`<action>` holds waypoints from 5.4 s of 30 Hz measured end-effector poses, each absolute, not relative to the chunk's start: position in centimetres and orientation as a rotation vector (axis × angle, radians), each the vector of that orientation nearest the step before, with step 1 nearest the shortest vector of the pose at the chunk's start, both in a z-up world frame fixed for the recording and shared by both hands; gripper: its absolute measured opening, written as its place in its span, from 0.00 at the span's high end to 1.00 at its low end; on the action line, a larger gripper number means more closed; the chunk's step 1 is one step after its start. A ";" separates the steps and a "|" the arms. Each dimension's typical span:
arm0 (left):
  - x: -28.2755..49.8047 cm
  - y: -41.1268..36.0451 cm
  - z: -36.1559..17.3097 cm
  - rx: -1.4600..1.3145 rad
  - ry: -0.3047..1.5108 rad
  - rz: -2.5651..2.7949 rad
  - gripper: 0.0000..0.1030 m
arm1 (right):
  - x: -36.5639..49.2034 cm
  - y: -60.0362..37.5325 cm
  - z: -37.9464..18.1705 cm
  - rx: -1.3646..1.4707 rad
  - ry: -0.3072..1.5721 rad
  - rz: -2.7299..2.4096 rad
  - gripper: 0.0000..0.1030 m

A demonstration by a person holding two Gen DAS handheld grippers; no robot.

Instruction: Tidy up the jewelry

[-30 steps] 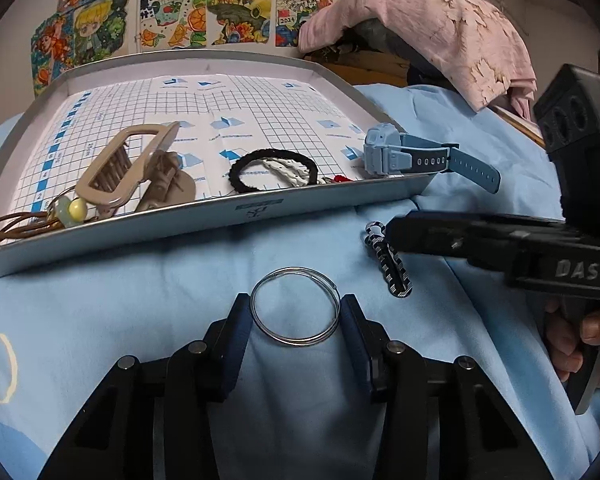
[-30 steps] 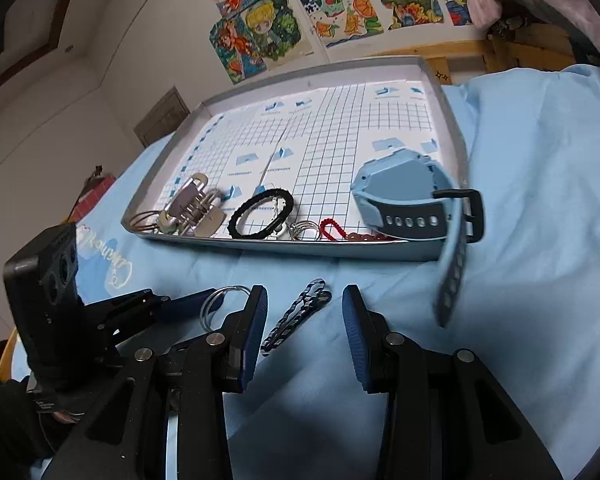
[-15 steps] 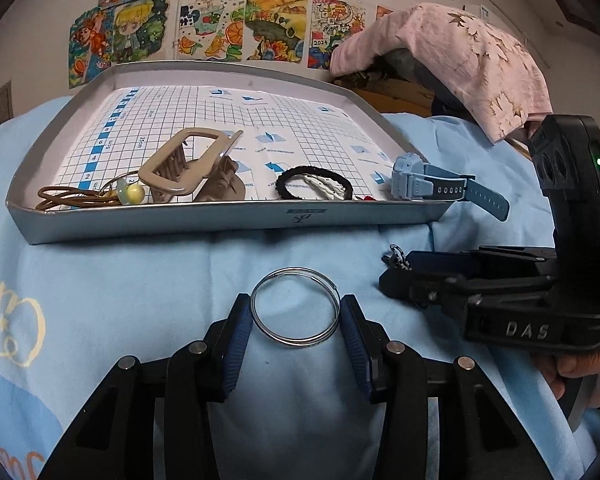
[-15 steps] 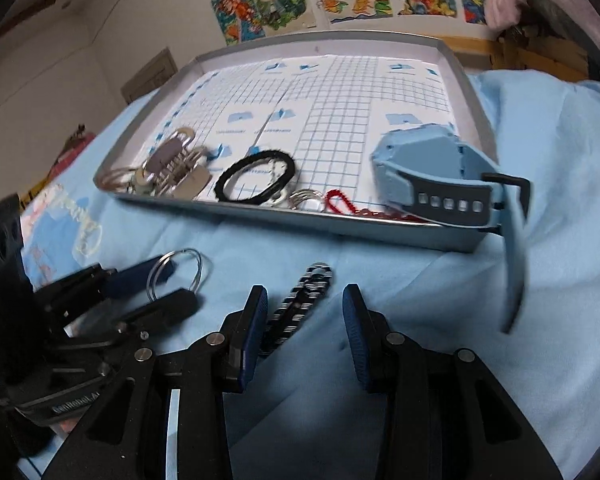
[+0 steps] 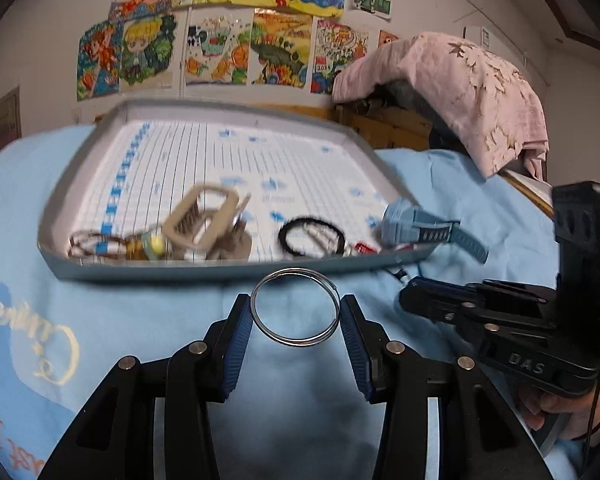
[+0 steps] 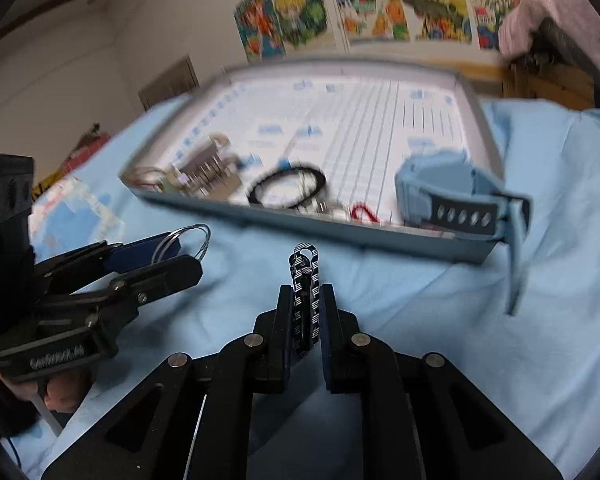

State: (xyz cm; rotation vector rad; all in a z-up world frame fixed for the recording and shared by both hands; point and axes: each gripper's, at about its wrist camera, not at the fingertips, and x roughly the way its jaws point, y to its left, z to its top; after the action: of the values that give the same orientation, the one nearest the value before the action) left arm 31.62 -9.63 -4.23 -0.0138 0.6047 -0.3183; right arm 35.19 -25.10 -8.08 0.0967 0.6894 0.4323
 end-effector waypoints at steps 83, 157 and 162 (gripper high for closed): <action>11.2 -1.2 3.5 -0.122 0.311 -0.105 0.00 | 12.8 -28.1 3.6 0.190 0.129 0.233 0.02; 7.0 1.3 -0.7 -0.125 0.321 -0.086 0.00 | 6.8 -23.8 -0.3 0.072 0.209 0.164 0.02; 7.0 1.2 -0.7 -0.124 0.320 -0.087 0.00 | 6.7 -23.8 -0.4 0.073 0.211 0.164 0.02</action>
State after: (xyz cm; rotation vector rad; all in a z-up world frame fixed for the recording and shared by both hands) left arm 7.04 1.25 -0.67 -0.1241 0.3201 -0.0866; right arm 6.72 -23.81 -0.37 0.0732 0.2106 0.1639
